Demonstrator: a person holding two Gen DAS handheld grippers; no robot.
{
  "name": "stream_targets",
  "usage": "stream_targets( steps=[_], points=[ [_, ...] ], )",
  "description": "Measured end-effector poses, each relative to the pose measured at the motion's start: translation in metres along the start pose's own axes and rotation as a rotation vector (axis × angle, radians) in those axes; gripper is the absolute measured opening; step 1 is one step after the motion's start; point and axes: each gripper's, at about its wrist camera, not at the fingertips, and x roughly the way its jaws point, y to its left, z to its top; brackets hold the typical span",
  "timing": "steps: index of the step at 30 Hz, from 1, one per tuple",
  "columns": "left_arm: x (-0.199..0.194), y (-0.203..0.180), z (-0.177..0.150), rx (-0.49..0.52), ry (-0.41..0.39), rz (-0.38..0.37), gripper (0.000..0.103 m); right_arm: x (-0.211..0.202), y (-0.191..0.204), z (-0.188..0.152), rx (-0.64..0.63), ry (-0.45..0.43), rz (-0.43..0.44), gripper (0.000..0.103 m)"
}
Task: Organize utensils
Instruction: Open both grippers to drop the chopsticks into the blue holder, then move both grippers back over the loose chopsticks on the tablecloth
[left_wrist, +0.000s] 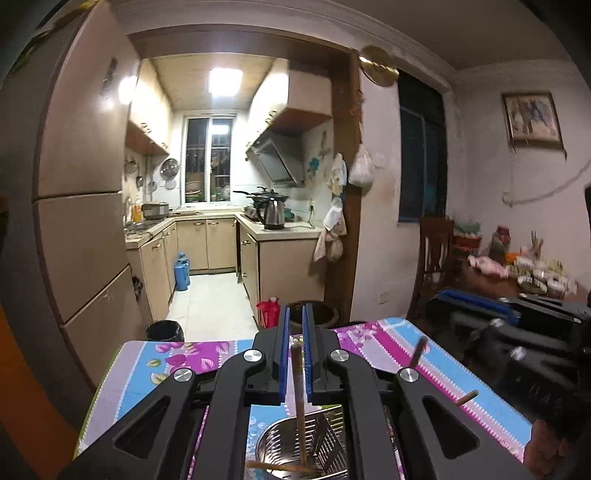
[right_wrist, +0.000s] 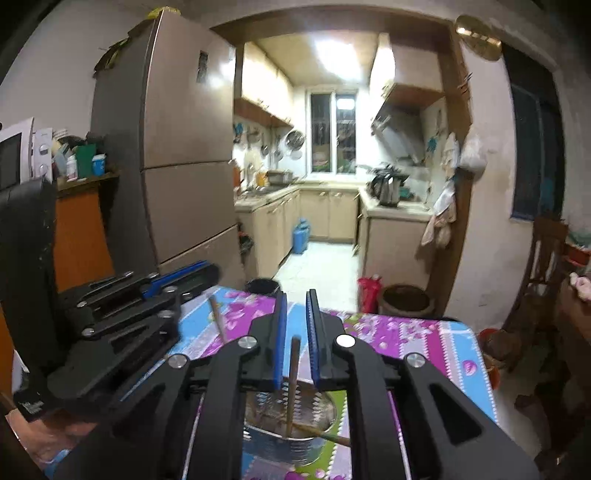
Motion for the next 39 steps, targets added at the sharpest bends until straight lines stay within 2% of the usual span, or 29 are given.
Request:
stream_targets(
  steps=[3, 6, 7, 8, 10, 11, 13, 14, 15, 17, 19, 22, 23, 25, 28, 37, 39],
  points=[
    [-0.028, 0.009, 0.01, -0.017, -0.045, 0.014, 0.008, -0.031, -0.005, 0.012, -0.017, -0.061, -0.014, 0.01],
    [-0.08, 0.016, 0.017, -0.03, -0.119, 0.036, 0.009, -0.079, -0.008, 0.009, -0.053, -0.081, -0.004, 0.01],
    [-0.107, 0.017, 0.017, -0.031, -0.149, 0.048, 0.016, -0.095, -0.009, 0.003, -0.059, -0.074, 0.016, 0.01],
    [-0.134, 0.018, 0.014, -0.035, -0.171, 0.042, 0.03, -0.11, -0.01, -0.005, -0.067, -0.059, 0.033, 0.01],
    [-0.177, 0.017, 0.001, -0.031, -0.188, 0.033, 0.047, -0.141, -0.008, -0.036, -0.1, 0.004, 0.06, 0.01],
    [-0.197, 0.016, -0.009, -0.026, -0.186, 0.026, 0.051, -0.152, -0.006, -0.054, -0.109, 0.038, 0.067, 0.014],
    [-0.235, 0.011, -0.043, -0.015, -0.146, -0.002, 0.053, -0.169, -0.001, -0.105, -0.095, 0.137, 0.087, 0.024],
    [-0.246, 0.007, -0.06, -0.012, -0.115, -0.009, 0.055, -0.173, 0.002, -0.129, -0.09, 0.184, 0.084, 0.025],
    [-0.259, 0.002, -0.088, -0.015, -0.069, -0.002, 0.055, -0.179, 0.011, -0.168, -0.093, 0.248, 0.065, 0.025],
    [-0.273, -0.007, -0.134, -0.041, 0.013, -0.017, 0.055, -0.185, 0.027, -0.216, -0.097, 0.313, 0.019, 0.025],
    [-0.284, -0.015, -0.181, -0.079, 0.087, -0.015, 0.055, -0.194, 0.044, -0.257, -0.052, 0.363, 0.01, 0.025],
    [-0.301, -0.025, -0.239, -0.113, 0.161, 0.0, 0.055, -0.204, 0.075, -0.291, -0.037, 0.371, -0.009, 0.025],
    [-0.304, -0.028, -0.248, -0.104, 0.163, 0.003, 0.055, -0.208, 0.084, -0.295, -0.047, 0.363, -0.013, 0.025],
    [-0.307, -0.031, -0.259, -0.085, 0.16, 0.017, 0.055, -0.21, 0.098, -0.301, -0.064, 0.354, -0.017, 0.025],
    [-0.309, -0.026, -0.263, -0.1, 0.177, -0.007, 0.055, -0.208, 0.11, -0.305, -0.067, 0.362, -0.04, 0.025],
    [-0.314, -0.017, -0.266, -0.085, 0.166, -0.022, 0.055, -0.198, 0.112, -0.327, -0.011, 0.353, -0.127, 0.023],
    [-0.312, -0.017, -0.267, -0.083, 0.173, -0.029, 0.055, -0.196, 0.116, -0.329, -0.028, 0.335, -0.158, 0.019]
  ],
)
